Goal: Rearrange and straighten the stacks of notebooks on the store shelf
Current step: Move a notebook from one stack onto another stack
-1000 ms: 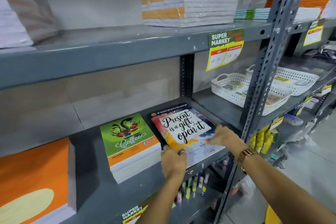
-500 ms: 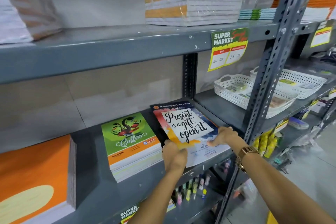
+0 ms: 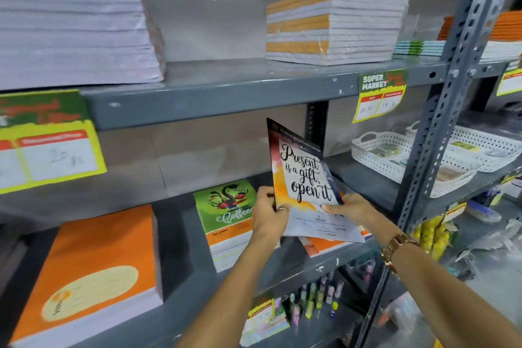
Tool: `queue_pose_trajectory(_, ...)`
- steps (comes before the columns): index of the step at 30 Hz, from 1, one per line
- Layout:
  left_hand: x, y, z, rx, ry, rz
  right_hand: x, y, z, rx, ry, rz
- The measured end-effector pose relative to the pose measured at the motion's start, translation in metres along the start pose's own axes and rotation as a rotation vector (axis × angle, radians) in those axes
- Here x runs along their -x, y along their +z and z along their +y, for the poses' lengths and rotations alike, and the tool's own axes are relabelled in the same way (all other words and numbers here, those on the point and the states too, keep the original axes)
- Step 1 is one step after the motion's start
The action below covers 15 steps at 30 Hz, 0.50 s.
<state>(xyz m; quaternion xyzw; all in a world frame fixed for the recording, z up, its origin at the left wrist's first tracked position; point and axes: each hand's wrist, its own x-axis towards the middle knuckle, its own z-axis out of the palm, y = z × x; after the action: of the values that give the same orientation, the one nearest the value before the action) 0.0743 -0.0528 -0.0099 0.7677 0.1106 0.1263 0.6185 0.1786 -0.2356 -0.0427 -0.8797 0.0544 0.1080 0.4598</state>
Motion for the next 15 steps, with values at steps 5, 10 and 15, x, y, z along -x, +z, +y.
queue_pose_trajectory(5,0.012,-0.062,-0.003,0.071,-0.033,0.074,0.018,0.037,-0.034,-0.101,-0.033,0.068)
queue_pose_trajectory(10,0.024,-0.133,-0.014,0.009,-0.070,0.187,0.038,0.093,-0.074,-0.063,-0.103,0.046)
queue_pose_trajectory(15,0.038,-0.205,-0.026,-0.066,-0.094,0.307,0.082,0.151,-0.125,-0.094,-0.149,0.043)
